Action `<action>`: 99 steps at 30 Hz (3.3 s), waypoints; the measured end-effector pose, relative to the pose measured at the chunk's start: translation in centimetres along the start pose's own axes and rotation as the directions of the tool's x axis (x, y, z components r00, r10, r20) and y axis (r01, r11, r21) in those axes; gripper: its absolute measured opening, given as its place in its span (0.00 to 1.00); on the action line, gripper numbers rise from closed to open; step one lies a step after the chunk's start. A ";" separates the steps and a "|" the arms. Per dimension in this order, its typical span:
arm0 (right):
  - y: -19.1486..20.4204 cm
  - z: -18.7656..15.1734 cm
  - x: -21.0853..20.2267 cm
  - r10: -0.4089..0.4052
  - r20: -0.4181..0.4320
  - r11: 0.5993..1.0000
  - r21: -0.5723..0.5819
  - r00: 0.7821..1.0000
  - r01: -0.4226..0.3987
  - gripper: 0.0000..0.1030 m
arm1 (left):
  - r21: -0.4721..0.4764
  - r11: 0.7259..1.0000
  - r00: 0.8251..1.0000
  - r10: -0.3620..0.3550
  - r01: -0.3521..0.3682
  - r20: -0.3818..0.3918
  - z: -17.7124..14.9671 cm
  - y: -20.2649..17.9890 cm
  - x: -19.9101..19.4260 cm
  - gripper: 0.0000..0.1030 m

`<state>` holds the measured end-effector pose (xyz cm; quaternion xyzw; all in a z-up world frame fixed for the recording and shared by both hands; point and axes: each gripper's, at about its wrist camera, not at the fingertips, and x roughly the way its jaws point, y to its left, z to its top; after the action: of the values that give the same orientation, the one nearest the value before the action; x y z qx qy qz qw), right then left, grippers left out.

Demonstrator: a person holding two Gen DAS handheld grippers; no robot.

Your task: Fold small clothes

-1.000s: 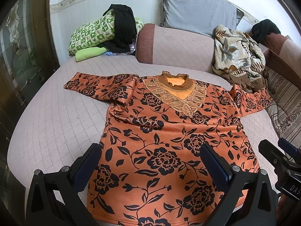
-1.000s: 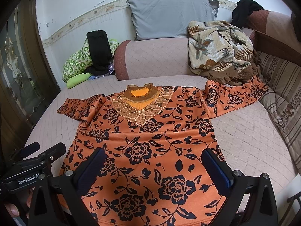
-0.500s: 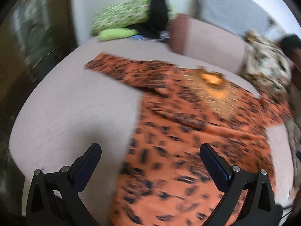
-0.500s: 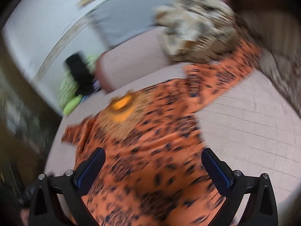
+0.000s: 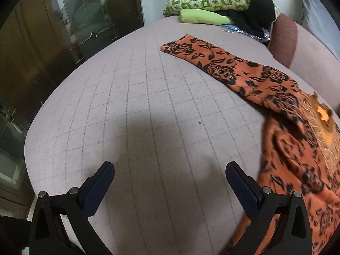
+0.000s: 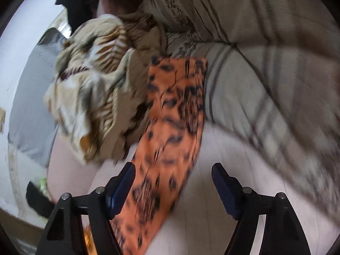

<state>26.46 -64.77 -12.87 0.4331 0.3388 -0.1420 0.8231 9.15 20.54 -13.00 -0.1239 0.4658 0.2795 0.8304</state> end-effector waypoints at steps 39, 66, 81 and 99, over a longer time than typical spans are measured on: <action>29.8 -39.5 1.9 0.084 -0.525 0.608 -0.647 0.847 -0.461 0.89 | 0.180 0.873 0.871 -0.477 0.454 0.119 4.8 -8.4 -6.6 1.00; 13.0 -23.9 -5.4 0.326 -0.327 0.888 -0.216 0.887 -0.406 0.89 | 0.342 0.875 0.927 -0.374 0.343 0.026 4.6 -25.6 -4.4 0.05; 14.2 -17.4 2.2 0.159 -0.361 0.931 -0.255 0.919 -0.262 0.89 | 0.147 0.863 0.874 -0.464 0.483 -0.146 2.5 -19.7 2.5 0.09; 17.2 -15.4 9.8 0.028 -0.402 0.899 -0.390 0.915 -0.199 0.34 | 0.313 0.839 0.892 -0.447 0.446 -0.072 1.5 -21.0 1.8 0.16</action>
<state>35.98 -41.70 -15.01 0.2831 0.4908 0.0723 0.8208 23.10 4.79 -14.81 -0.0917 0.4618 -0.0008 0.8822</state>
